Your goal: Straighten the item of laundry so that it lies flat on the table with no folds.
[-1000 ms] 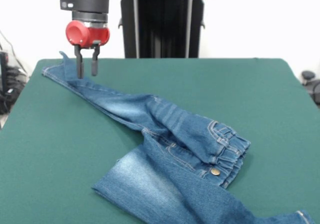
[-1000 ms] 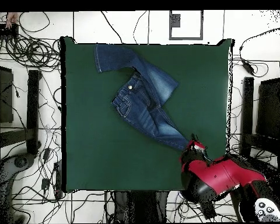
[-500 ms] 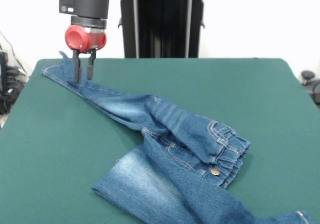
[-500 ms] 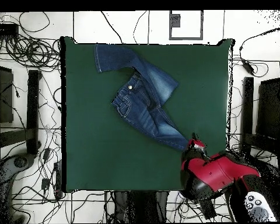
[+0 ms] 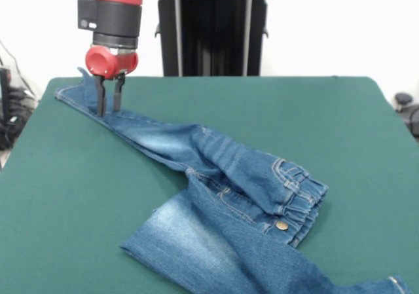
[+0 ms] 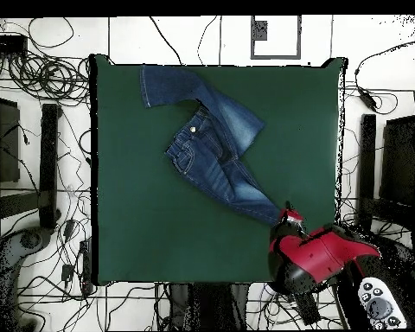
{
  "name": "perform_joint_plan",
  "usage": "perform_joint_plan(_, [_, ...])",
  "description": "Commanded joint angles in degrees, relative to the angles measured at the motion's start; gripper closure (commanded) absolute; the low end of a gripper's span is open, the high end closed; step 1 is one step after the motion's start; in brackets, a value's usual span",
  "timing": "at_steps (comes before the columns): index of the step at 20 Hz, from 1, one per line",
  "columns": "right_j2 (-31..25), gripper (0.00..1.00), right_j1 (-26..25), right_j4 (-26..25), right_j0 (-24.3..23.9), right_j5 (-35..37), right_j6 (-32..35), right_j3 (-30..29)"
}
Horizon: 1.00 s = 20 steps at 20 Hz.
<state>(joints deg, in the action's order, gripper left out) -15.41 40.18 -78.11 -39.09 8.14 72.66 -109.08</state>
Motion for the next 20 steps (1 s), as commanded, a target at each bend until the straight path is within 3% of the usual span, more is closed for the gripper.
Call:
perform_joint_plan(1, [-4.2, 0.00, -2.4, 3.3, -2.1, 4.8, -2.4, 0.0])
perform_joint_plan(13, [-11.3, 0.00, -0.5, 13.7, -10.6, 14.6, -14.8, -3.9])
perform_joint_plan(20, [-15.6, 0.00, -0.1, 16.9, -13.7, 18.1, -16.6, -5.8])
